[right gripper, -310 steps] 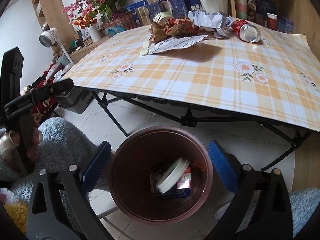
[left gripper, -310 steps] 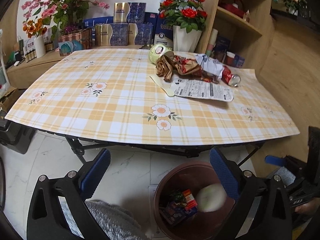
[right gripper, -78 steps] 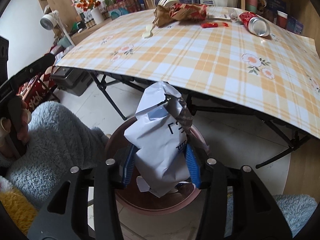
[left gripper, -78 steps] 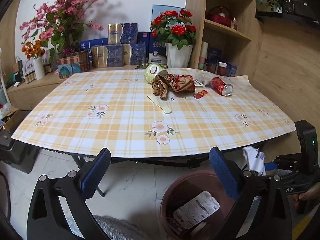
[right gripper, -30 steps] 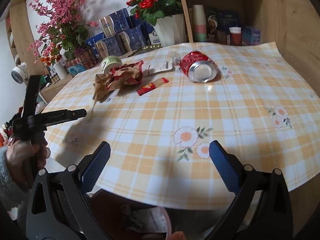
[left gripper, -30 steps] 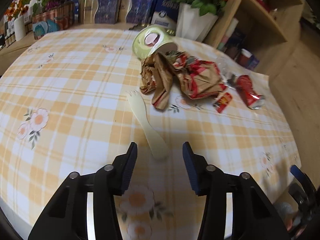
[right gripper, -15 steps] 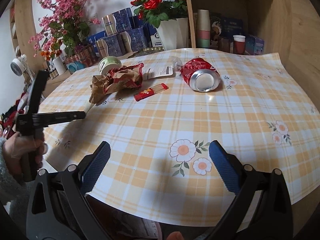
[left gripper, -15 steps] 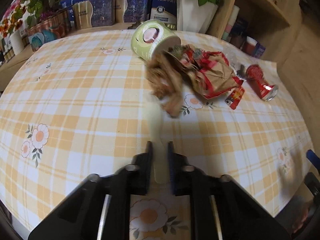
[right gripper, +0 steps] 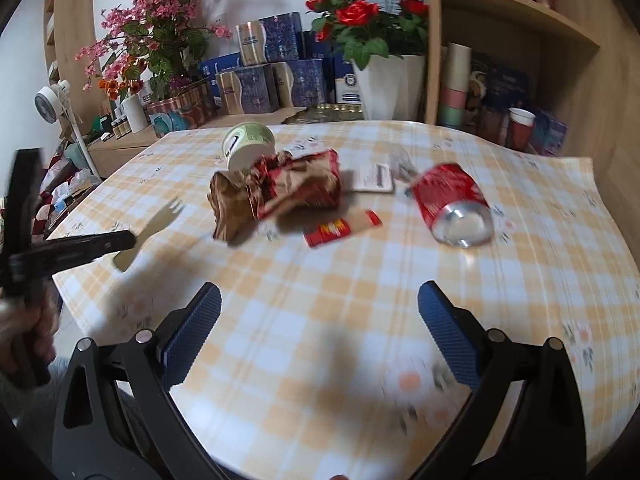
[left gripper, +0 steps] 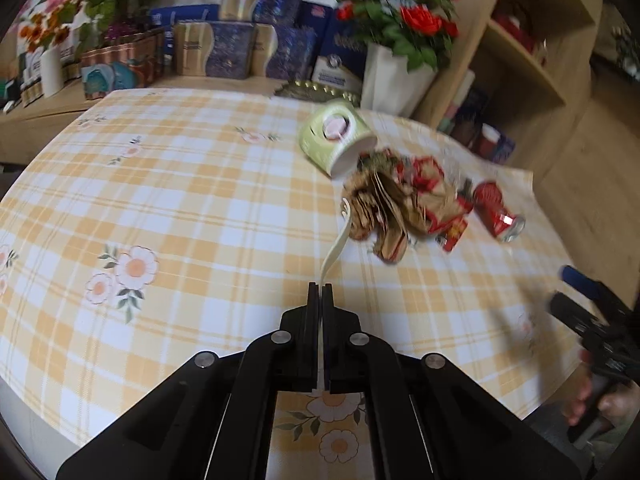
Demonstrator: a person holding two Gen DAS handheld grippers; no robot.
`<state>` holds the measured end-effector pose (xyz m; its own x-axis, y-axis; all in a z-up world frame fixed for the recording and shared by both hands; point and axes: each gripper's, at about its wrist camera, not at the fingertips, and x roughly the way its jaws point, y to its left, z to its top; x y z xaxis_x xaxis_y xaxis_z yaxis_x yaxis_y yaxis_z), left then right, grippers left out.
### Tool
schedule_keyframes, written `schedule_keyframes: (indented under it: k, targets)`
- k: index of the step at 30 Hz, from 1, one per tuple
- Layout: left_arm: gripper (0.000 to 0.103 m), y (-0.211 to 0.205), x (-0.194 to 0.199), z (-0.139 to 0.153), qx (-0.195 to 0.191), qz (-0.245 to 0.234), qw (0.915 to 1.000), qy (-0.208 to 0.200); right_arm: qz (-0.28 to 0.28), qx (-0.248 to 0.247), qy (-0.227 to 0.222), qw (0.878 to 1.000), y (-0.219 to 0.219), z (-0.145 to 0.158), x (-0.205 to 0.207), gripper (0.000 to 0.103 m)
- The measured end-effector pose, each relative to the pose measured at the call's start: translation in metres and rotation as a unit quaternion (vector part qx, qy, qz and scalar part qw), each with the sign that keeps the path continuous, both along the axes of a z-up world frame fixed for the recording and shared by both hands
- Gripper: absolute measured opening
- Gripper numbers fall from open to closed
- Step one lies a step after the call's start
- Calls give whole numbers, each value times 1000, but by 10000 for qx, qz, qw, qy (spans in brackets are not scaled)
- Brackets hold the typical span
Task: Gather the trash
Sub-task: 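Reach the left gripper to the cream plastic spoon and grasp it, then grasp the brown-and-red paper bag with the right gripper while the left holds the spoon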
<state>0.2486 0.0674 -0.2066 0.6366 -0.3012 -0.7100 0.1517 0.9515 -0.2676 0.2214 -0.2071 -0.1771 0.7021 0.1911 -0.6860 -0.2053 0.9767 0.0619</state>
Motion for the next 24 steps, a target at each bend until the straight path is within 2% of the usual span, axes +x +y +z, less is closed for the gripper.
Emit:
schedule_keyframes:
  k: [3,5,8,15,21,23,24]
  targets:
    - [2,12,-3,9,-183,119,9997,-97,325,-480,-34,9983,24,-4,33,97]
    - [2,21,-5,13,-303,192,9993,-131,525,-1081,-92,9927,44,-10,59,97]
    - [2,30,-8,16,-377,255,9988,-167,666,-1516,-9,9862,61,-20,87,97]
    - [2,45,-10,13,-557,355,9977,-155,727,-1868,127,9796,89,-32,130,97]
    - [2,50,-12,12,-644,341,9972,-190,425,-1621,496,9846,89,-43,155,97]
    - [2,50,-13,13,-695,320,9969,-194,389,-1515,621,9857,87,-46,157,92]
    - [2,50,-14,13,-708,308,9968,-202,367,-1505,579,9862,87,-44,155,86]
